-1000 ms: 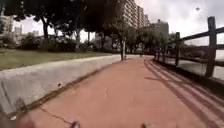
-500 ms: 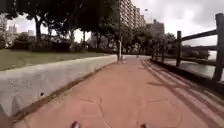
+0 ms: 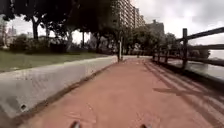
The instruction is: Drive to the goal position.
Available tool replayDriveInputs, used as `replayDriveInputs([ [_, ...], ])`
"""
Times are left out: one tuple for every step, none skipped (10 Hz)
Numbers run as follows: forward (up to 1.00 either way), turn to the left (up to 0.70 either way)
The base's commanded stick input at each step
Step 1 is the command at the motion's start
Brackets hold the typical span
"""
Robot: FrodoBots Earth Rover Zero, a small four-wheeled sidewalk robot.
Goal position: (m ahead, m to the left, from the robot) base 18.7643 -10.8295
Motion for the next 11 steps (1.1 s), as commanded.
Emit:
replayDriveInputs([
  [0.70, -0.35],
  [0.70, -0.35],
  [0.70, -0.35],
  [0.70, -0.35],
  [0.70, -0.35],
  [0.70, -0.35],
  [0.70, -0.35],
  [0.70, -0.09],
  [0.70, 0.00],
  [0.70, 0.00],
  [0.70, 0.00],
])
